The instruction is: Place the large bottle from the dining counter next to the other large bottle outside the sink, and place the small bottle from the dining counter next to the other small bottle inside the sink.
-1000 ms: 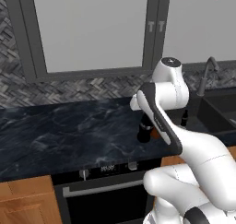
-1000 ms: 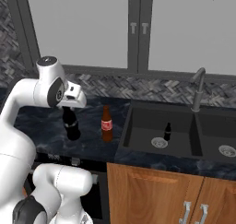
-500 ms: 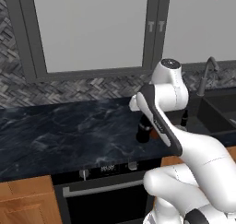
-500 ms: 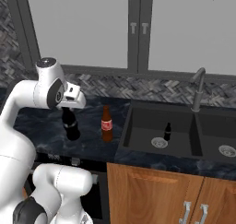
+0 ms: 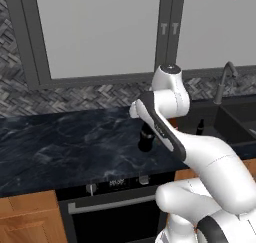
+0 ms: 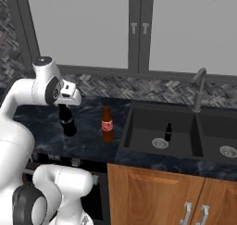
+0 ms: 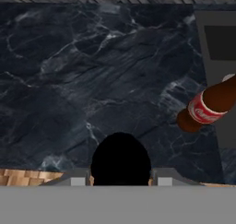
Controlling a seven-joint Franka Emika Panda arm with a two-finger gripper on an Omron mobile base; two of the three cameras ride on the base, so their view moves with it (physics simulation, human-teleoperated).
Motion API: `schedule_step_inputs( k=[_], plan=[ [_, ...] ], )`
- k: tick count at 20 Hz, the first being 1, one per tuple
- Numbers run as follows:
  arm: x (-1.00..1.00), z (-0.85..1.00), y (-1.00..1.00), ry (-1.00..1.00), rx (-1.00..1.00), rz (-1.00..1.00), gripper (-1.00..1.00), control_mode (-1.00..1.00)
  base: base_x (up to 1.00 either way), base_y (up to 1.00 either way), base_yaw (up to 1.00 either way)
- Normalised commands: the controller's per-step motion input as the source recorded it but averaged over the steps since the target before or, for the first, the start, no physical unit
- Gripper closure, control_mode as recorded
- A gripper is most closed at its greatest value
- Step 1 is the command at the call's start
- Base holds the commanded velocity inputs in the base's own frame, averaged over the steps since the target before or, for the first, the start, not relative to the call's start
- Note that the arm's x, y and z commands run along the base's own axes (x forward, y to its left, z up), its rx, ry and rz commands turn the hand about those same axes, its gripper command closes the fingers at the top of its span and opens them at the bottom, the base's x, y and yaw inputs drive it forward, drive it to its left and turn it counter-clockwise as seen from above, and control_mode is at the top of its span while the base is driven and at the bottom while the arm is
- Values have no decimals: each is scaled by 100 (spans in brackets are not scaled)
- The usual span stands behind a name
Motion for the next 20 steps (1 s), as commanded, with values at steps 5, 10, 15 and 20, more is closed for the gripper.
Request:
schedule_step_inputs(
  k=[5,10,15,20],
  plan=[
    [50,-25,-30,10,0,0,100,-100,0,0,0],
    [63,-29,-25,7,0,0,100,-100,0,0,0],
    [60,-13,0,1,0,0,100,-100,0,0,0],
    [38,-15,0,4,0,0,100,-100,0,0,0]
  ],
)
